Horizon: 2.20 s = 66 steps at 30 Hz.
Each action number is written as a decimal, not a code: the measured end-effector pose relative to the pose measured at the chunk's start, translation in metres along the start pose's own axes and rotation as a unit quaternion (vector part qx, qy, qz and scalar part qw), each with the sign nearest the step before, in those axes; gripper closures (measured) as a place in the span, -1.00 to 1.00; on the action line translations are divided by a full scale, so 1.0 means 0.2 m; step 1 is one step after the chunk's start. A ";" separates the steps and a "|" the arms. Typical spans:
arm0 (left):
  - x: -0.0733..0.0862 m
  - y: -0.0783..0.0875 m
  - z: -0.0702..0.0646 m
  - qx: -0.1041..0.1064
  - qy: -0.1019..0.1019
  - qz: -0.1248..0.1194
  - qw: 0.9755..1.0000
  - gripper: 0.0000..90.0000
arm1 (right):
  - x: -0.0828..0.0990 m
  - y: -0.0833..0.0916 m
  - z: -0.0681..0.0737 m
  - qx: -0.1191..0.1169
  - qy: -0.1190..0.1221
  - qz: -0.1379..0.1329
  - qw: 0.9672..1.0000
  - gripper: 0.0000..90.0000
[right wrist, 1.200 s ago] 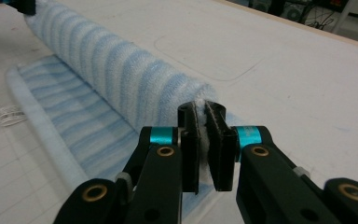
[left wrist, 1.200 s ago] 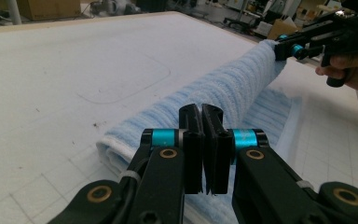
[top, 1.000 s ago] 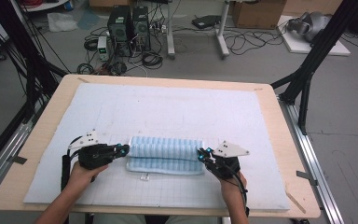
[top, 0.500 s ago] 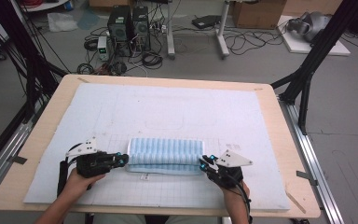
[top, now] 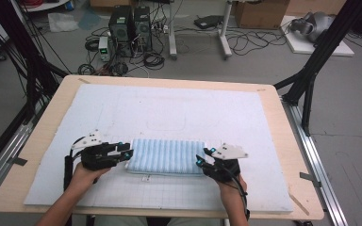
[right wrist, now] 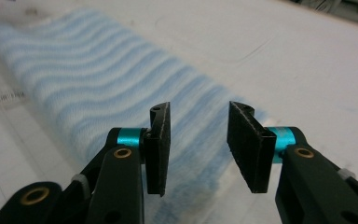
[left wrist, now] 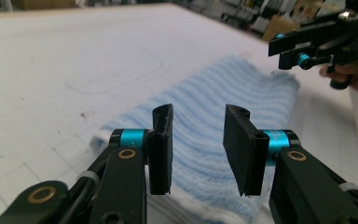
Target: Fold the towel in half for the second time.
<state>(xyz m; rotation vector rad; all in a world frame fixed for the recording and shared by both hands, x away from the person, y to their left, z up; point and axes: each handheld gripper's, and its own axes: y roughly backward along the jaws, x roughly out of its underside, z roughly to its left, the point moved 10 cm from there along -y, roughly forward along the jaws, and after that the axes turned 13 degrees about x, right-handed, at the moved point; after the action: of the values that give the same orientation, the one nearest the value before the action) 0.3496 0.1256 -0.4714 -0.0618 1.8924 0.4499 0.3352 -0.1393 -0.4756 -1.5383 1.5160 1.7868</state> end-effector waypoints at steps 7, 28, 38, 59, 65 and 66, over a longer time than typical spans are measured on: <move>0.11 -0.05 0.00 -0.015 0.002 0.077 0.997 0.56 | 0.12 -0.07 0.08 -0.013 0.039 0.052 0.998 0.30; -0.08 0.09 0.16 -0.076 0.023 -0.033 0.996 -0.56 | 0.00 -0.02 -0.15 0.008 -0.043 0.003 0.999 -0.41; -0.16 0.26 0.21 -0.108 -0.010 -0.071 0.992 -0.58 | -0.03 0.07 -0.37 0.064 -0.058 -0.016 0.996 -0.75; -0.15 0.38 0.21 -0.130 -0.018 -0.086 0.988 -0.56 | 0.04 0.17 -0.46 0.099 -0.067 -0.016 0.993 -0.76; -0.15 0.38 0.21 -0.133 -0.017 -0.088 0.987 -0.56 | 0.02 0.18 -0.46 0.098 -0.065 -0.021 0.993 -0.76; -0.15 0.38 0.21 -0.132 -0.016 -0.088 0.987 -0.56 | 0.02 0.18 -0.46 0.099 -0.065 -0.020 0.993 -0.75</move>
<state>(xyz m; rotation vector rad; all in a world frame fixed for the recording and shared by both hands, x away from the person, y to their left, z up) 0.3794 0.2053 -0.4350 -0.3923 1.7679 0.5749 0.3521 -0.2325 -0.4481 -1.3226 1.5354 1.6270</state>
